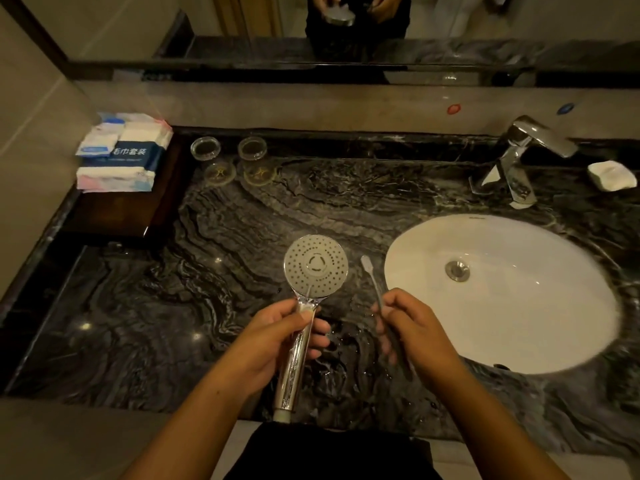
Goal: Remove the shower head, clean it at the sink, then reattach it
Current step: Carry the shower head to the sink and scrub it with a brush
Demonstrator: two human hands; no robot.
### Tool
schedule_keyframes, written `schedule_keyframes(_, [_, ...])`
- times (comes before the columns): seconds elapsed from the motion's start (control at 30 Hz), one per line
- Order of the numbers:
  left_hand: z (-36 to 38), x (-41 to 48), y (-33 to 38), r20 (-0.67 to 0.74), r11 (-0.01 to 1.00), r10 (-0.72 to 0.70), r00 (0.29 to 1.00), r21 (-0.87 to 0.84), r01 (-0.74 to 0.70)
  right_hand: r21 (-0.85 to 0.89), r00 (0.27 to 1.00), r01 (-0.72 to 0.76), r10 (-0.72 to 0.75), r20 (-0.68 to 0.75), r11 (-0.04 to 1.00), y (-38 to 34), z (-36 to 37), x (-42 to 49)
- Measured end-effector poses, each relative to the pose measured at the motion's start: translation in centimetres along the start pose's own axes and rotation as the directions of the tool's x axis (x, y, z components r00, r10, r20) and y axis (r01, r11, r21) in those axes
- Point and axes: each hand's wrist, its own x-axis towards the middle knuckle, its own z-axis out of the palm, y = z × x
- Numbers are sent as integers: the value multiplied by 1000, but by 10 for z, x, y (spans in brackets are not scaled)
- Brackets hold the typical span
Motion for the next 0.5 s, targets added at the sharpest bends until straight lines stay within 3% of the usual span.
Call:
schedule_keyframes(0.2, [14,0,2,37,1000,3,999,17,-4,-234,981,191,-177,79,953,-21,-4,-1])
schedule_keyframes(0.33, [19,0,1,21,1000,6,1000,10,-6,-390,960,265,-205,190,882,-35,0,0])
schedule_keyframes(0.5, [20,-3,4,21,999,26,999,28,-26,-499,957,279,-191,219,820,-39,10,6])
